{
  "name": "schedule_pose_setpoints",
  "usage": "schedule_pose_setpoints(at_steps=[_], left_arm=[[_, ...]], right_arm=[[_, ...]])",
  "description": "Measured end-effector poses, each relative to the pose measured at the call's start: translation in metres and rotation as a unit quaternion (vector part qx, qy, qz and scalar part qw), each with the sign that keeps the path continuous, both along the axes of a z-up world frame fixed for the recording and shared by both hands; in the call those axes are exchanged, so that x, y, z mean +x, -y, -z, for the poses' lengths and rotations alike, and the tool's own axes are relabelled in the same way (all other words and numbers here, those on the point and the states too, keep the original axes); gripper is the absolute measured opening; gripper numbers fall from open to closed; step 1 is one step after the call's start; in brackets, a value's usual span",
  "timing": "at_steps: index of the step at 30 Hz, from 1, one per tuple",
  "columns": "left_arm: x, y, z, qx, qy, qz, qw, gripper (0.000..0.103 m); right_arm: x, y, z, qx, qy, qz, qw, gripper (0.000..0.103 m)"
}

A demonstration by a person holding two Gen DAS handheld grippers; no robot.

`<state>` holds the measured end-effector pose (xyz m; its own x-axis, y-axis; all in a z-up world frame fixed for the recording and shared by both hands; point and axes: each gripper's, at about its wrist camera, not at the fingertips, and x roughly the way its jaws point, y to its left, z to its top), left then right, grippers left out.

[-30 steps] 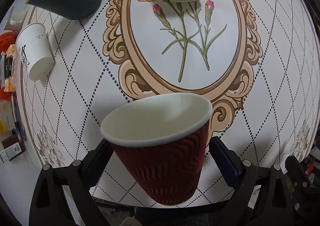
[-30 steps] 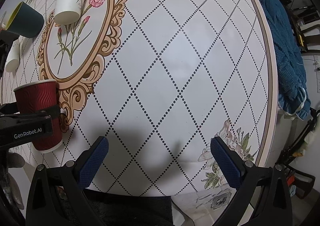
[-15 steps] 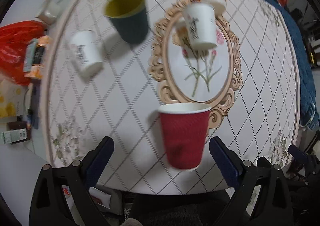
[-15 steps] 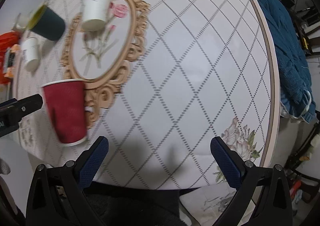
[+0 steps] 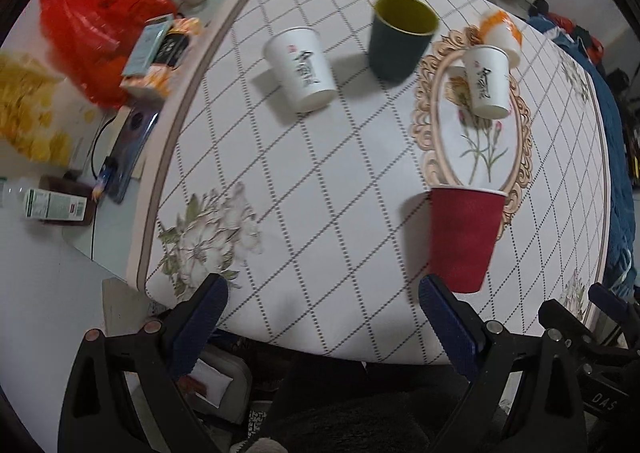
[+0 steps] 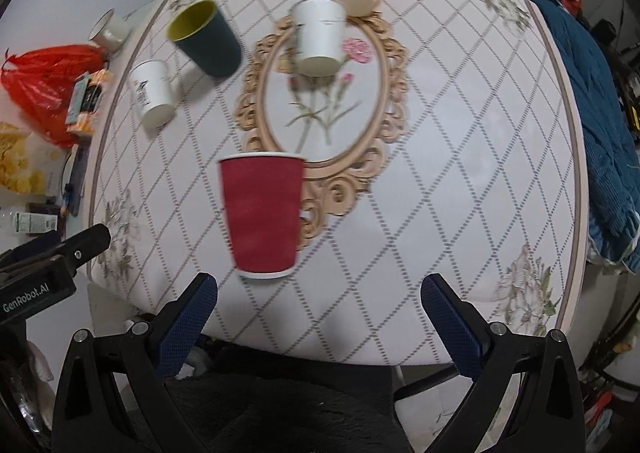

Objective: Flip cup upside down
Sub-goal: 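Rotate the right gripper to turn the red cup upside down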

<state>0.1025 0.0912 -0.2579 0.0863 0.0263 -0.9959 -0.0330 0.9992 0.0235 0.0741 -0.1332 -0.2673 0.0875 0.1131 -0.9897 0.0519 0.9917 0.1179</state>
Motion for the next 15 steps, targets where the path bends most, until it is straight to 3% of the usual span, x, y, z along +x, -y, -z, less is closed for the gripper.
schedule_pose_setpoints(at_steps=[6,10,12,14,15], left_arm=[[-0.009,-0.024,0.011,0.003,-0.002,-0.024,0.9997,0.098],[-0.011,-0.028,0.019,0.019,0.003,-0.029,0.9994,0.098],[-0.011,-0.03,0.023,0.024,0.007,-0.036,0.999,0.098],[-0.011,-0.034,0.029,0.024,0.008,-0.049,0.9985,0.098],[-0.011,-0.036,0.031,0.021,0.007,-0.054,0.9983,0.098]], right_arm=[[0.003,-0.028,-0.006,-0.015,0.013,-0.039,0.999,0.103],[0.013,-0.042,-0.015,-0.034,0.032,-0.107,0.993,0.103],[0.018,-0.053,-0.02,-0.065,0.048,-0.165,0.983,0.103],[0.021,-0.068,-0.025,-0.109,0.069,-0.245,0.961,0.103],[0.021,-0.076,-0.026,-0.134,0.078,-0.291,0.944,0.103]])
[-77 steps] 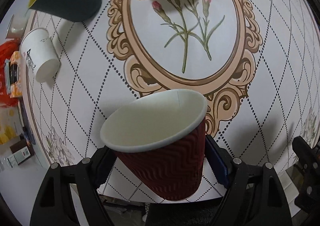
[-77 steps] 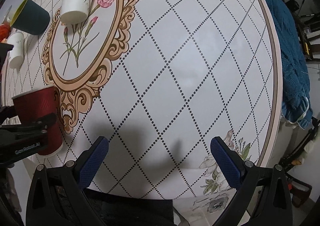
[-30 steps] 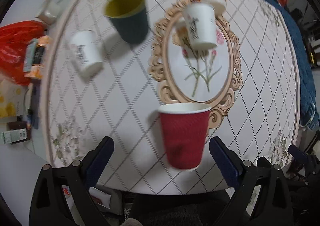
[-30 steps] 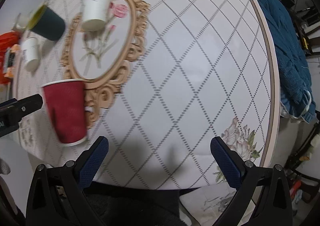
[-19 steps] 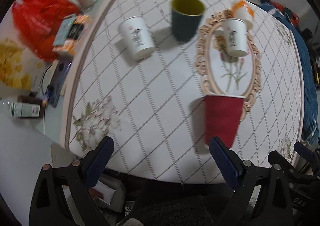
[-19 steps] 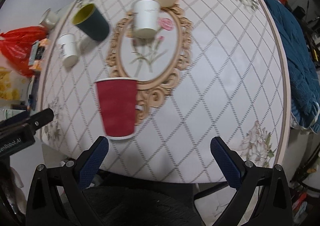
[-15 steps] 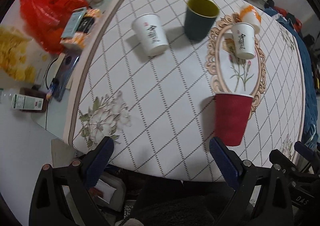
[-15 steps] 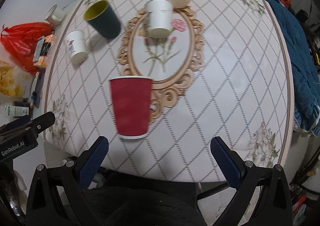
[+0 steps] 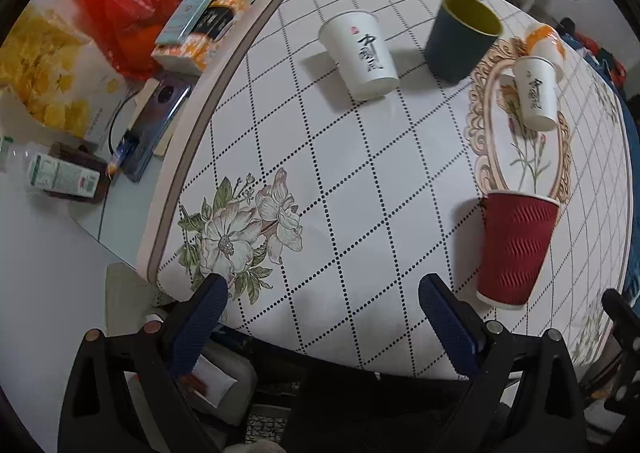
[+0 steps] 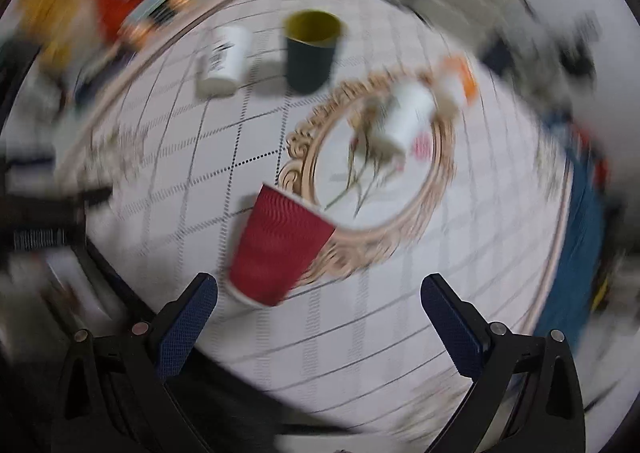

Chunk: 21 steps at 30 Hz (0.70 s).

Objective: Flip cup upside down
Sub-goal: 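Rotate the right gripper to turn the red cup upside down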

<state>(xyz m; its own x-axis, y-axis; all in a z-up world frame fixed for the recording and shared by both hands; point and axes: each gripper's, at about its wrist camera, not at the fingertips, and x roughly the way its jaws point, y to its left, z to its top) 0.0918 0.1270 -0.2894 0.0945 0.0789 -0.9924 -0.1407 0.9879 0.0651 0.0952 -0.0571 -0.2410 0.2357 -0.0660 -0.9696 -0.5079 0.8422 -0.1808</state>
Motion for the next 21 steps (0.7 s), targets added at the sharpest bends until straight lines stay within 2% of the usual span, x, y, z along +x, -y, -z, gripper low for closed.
schedule_pose_setpoints(at_steps=[2,3,5,6,8,9,11,12,14,15,17,21], left_arm=[[-0.001,-0.005,0.007,-0.005,-0.001,-0.016,0.9999,0.098],[-0.001,-0.007,0.01,-0.006,-0.003,-0.023,0.9997,0.098],[-0.003,-0.012,0.02,-0.01,-0.01,-0.04,0.9991,0.098],[-0.004,-0.014,0.024,-0.011,-0.013,-0.047,0.9987,0.098],[-0.006,-0.017,0.032,-0.013,-0.019,-0.064,0.9977,0.098],[-0.006,-0.018,0.035,-0.014,-0.022,-0.07,0.9972,0.098],[-0.008,-0.022,0.043,-0.019,-0.029,-0.083,0.9959,0.098],[-0.008,-0.023,0.046,-0.021,-0.032,-0.089,0.9953,0.098],[-0.008,-0.024,0.052,-0.021,-0.038,-0.095,0.9945,0.098],[-0.008,-0.024,0.054,-0.019,-0.039,-0.095,0.9945,0.098],[-0.008,-0.024,0.058,-0.014,-0.043,-0.095,0.9945,0.098],[-0.01,-0.022,0.067,-0.005,-0.049,-0.096,0.9942,0.098]], right_arm=[[-0.003,-0.02,0.0,-0.064,0.021,-0.106,0.992,0.103],[-0.007,-0.029,0.003,-0.097,0.029,-0.161,0.982,0.103],[-0.019,-0.045,0.014,-0.166,0.042,-0.276,0.946,0.103],[-0.027,-0.05,0.022,-0.198,0.05,-0.331,0.921,0.103],[-0.045,-0.057,0.043,-0.259,0.065,-0.451,0.851,0.103],[-0.05,-0.058,0.051,-0.276,0.069,-0.484,0.827,0.103],[-0.061,-0.057,0.071,-0.312,0.076,-0.565,0.76,0.103],[-0.067,-0.054,0.081,-0.326,0.076,-0.606,0.722,0.103],[-0.077,-0.051,0.094,-0.341,0.075,-0.66,0.665,0.103],[-0.082,-0.047,0.102,-0.349,0.078,-0.695,0.624,0.103],[-0.089,-0.041,0.113,-0.361,0.084,-0.737,0.565,0.103],[-0.104,-0.019,0.136,-0.374,0.103,-0.821,0.418,0.103]])
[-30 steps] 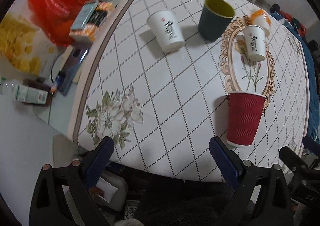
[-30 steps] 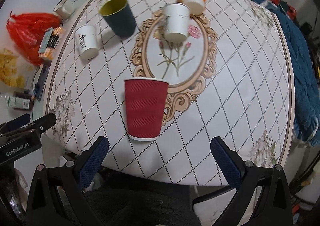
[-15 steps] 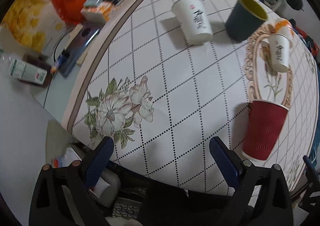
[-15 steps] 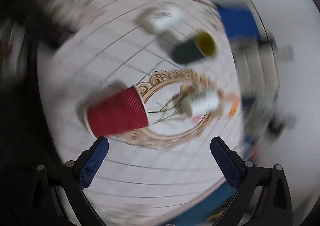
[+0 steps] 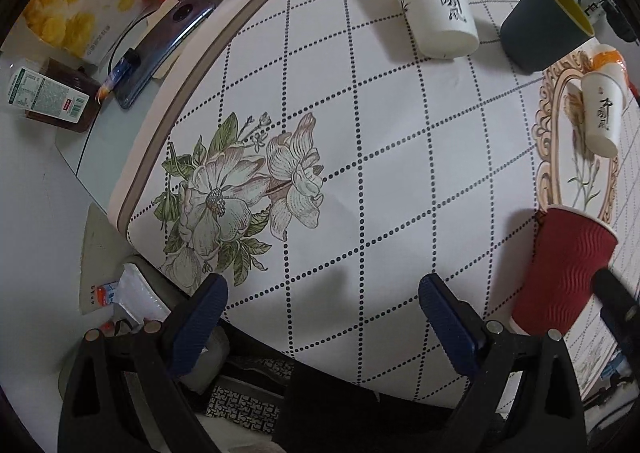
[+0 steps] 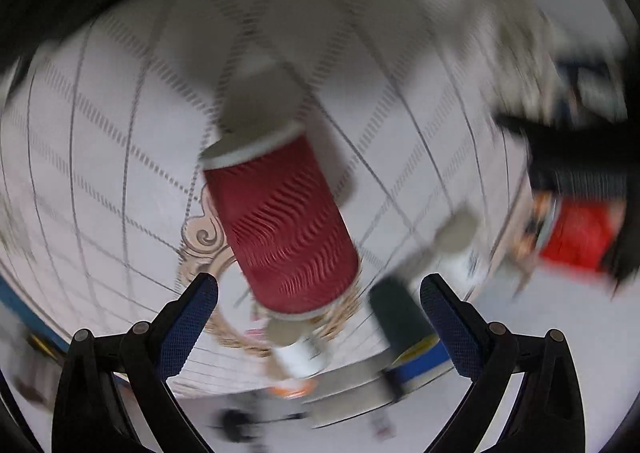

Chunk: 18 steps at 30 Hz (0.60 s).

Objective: Flip cup upside down
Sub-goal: 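Rotate the right gripper to turn the red cup upside down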

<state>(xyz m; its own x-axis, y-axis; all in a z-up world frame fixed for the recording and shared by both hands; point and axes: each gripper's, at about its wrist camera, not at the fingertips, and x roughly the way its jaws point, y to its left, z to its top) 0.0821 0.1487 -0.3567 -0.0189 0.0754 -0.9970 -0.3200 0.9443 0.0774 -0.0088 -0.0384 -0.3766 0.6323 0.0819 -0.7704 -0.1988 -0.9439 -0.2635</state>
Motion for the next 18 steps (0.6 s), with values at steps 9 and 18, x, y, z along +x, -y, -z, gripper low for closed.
schedule_pose_setpoints(at_steps=[9,18], left_arm=[[-0.003,0.001,0.019,0.0,-0.015,-0.006,0.9999,0.098],[-0.007,-0.006,0.03,-0.006,-0.025,-0.013,0.9996,0.098]], right_arm=[[0.006,0.028,0.031,-0.056,0.006,-0.174,0.983,0.103],[0.032,0.03,0.045,-0.076,0.007,-0.182,0.98,0.101]])
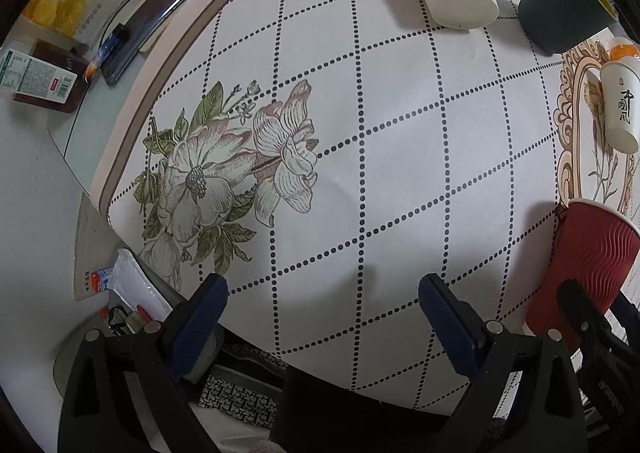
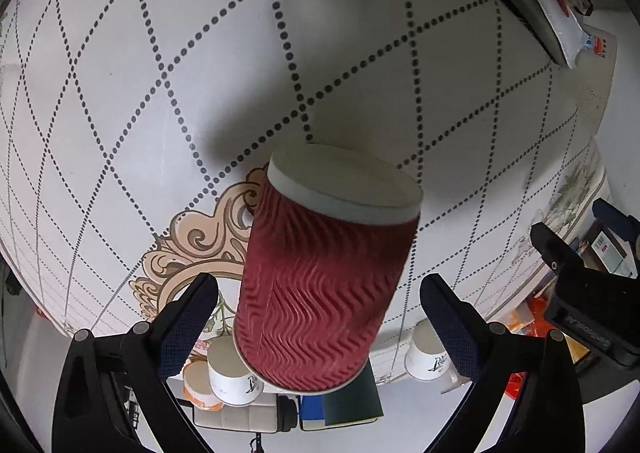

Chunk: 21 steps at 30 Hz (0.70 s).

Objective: Flip cup upside down
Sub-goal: 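Rotate the right gripper to turn the red cup upside down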

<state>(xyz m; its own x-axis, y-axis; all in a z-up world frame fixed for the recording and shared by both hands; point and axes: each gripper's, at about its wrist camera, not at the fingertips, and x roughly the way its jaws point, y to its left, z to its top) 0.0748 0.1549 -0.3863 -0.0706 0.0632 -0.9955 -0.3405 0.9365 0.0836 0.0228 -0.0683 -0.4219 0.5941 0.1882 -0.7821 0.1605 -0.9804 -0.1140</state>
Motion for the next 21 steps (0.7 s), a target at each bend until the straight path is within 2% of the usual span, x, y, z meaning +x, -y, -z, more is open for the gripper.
schedule_pose_setpoints(at_steps=[2,4,5,6,15,21], left_arm=[[-0.001,-0.001,0.002,0.0,-0.002,0.002,1.0,0.098],[0.0,0.0,0.002,0.001,-0.002,0.004,1.0,0.098],[0.0,0.0,0.002,0.002,-0.001,0.005,1.0,0.098],[0.0,0.0,0.002,0.002,-0.001,0.005,1.0,0.098],[0.005,0.005,0.0,0.008,0.001,0.012,0.9999,0.098],[0.012,0.013,-0.006,0.013,0.003,0.022,0.9997,0.098]], right_arm=[[0.003,-0.002,0.002,0.0,0.001,0.003,1.0,0.096],[0.004,-0.003,0.004,0.006,-0.001,0.008,1.0,0.089],[0.004,-0.005,0.006,0.008,0.0,0.012,1.0,0.081],[0.006,-0.007,0.007,0.014,0.0,0.016,1.0,0.08],[0.006,-0.031,-0.002,0.052,-0.018,0.081,0.995,0.078],[0.017,-0.058,-0.015,0.091,-0.023,0.176,0.98,0.077]])
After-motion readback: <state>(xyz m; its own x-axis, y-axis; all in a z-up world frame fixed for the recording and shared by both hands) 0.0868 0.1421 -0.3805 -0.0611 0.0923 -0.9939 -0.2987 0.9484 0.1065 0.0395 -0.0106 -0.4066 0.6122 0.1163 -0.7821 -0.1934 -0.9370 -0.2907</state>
